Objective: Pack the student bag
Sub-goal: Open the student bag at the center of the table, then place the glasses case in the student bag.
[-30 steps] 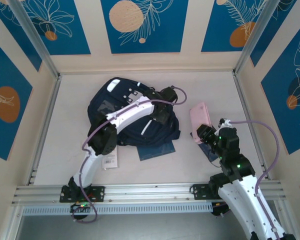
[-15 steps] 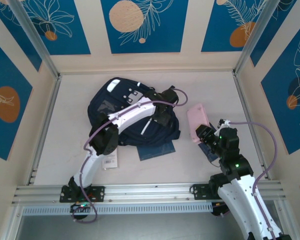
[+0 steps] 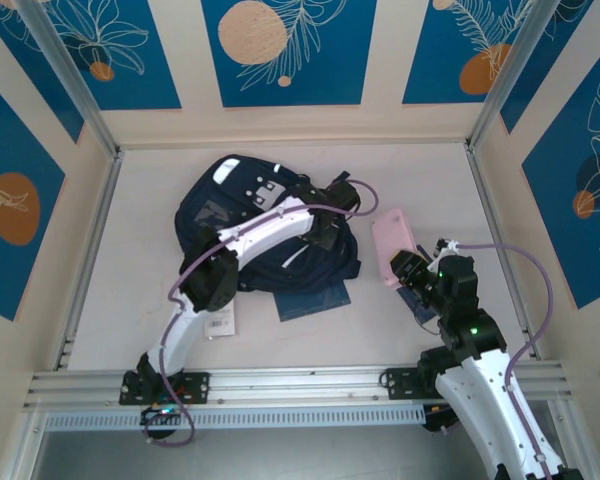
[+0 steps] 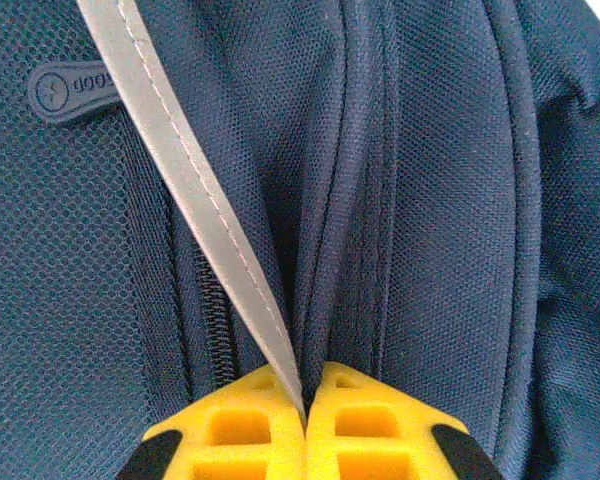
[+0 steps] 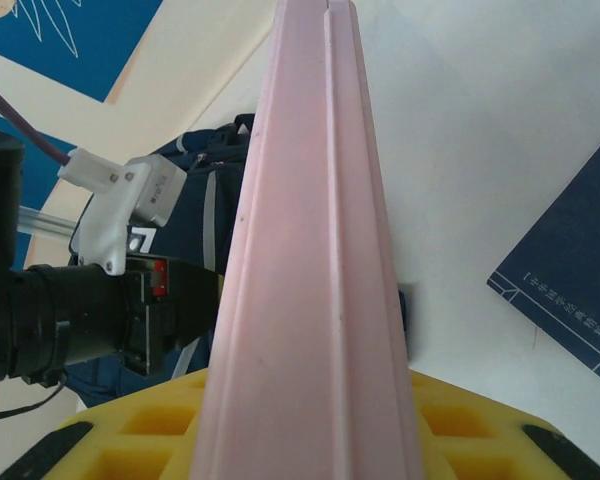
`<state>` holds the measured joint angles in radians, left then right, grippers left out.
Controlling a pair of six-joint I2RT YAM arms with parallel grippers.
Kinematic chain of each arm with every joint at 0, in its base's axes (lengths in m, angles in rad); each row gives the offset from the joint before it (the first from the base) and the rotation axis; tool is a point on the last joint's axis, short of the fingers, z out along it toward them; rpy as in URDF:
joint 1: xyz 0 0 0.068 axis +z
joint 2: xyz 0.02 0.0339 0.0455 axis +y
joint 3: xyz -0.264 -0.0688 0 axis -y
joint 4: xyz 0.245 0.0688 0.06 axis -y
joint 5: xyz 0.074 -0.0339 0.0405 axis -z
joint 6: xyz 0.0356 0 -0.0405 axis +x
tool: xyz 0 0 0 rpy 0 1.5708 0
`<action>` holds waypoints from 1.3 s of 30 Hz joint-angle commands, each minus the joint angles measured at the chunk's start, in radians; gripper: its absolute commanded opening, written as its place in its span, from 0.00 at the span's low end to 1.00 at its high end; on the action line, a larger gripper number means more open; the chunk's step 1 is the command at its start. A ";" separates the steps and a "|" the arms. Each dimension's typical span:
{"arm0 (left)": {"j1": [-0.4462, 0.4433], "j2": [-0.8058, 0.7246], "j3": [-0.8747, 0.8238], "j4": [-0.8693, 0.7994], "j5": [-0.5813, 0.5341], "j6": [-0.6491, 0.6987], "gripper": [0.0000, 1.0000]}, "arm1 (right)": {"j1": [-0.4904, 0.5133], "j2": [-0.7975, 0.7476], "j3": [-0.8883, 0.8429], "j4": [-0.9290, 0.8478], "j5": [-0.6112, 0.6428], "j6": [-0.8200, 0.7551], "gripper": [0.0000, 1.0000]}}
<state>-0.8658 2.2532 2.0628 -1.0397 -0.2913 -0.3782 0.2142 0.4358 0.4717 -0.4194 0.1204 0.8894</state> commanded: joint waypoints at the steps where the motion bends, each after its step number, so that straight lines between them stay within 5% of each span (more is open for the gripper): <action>1: 0.048 -0.154 -0.002 -0.060 0.004 0.021 0.00 | -0.004 0.002 0.059 0.002 -0.044 -0.048 0.17; 9: 0.149 -0.383 -0.023 -0.075 0.073 0.125 0.00 | 0.000 0.085 0.093 0.051 -0.223 -0.034 0.15; 18: 0.349 -0.578 -0.149 0.049 0.425 0.211 0.00 | 0.166 0.278 0.120 0.215 -0.413 0.051 0.14; 24: 0.367 -0.584 -0.107 0.014 0.480 0.253 0.00 | 0.304 0.450 0.224 0.311 -0.394 0.088 0.15; 39: 0.375 -0.679 -0.093 0.058 0.529 0.293 0.00 | 0.388 0.908 0.470 0.502 -0.254 0.363 0.12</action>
<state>-0.4973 1.6577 1.9160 -1.0863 0.1623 -0.1287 0.5812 1.3041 0.8673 -0.0132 -0.1562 1.1923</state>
